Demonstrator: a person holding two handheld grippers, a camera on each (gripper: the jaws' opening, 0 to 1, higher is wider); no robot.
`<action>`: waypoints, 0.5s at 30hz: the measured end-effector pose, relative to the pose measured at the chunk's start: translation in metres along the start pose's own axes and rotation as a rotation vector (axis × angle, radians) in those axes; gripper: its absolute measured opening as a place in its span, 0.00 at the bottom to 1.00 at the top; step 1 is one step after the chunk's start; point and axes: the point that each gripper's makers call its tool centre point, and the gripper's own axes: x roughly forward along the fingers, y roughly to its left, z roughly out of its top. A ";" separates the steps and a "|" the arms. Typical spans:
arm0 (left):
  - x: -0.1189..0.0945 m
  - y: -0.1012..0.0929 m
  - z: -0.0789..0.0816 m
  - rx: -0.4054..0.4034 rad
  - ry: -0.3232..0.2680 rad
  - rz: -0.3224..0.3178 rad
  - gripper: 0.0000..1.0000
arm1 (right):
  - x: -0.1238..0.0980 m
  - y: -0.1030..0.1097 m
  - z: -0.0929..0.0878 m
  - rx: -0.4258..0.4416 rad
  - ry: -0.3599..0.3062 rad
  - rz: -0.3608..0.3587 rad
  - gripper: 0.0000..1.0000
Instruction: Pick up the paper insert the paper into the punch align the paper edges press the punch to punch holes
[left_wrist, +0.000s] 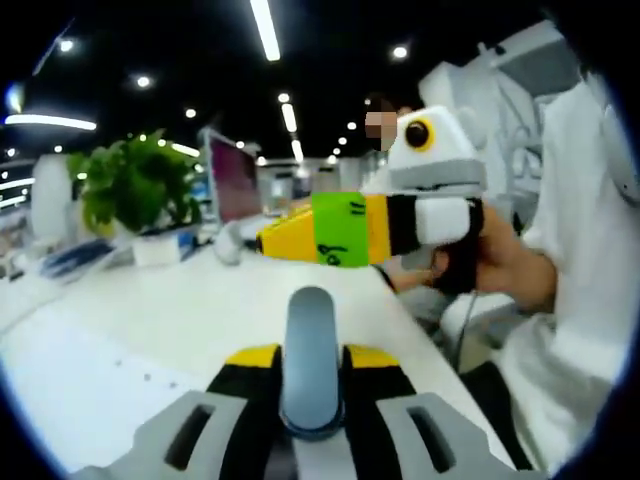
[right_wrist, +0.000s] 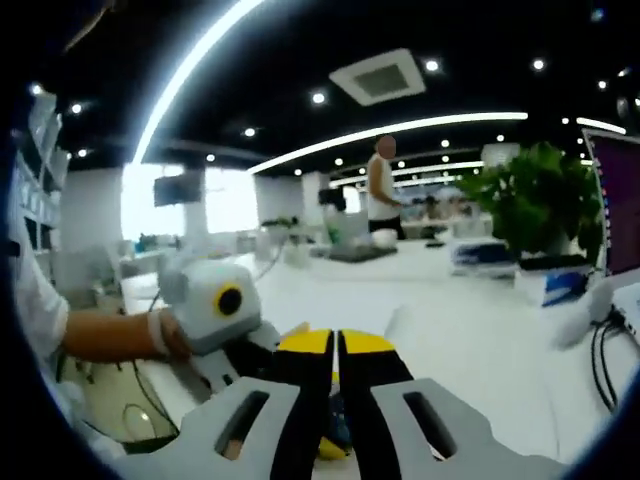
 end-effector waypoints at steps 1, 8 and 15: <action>0.000 -0.001 0.000 0.010 -0.001 -0.003 0.29 | 0.000 -0.001 0.001 -0.002 -0.001 -0.002 0.11; -0.004 -0.004 0.010 0.013 -0.032 -0.028 0.53 | -0.012 -0.021 0.014 -0.078 -0.032 -0.062 0.28; -0.010 0.014 0.035 0.023 -0.127 0.032 0.67 | -0.039 -0.042 0.023 -0.156 -0.031 -0.119 0.32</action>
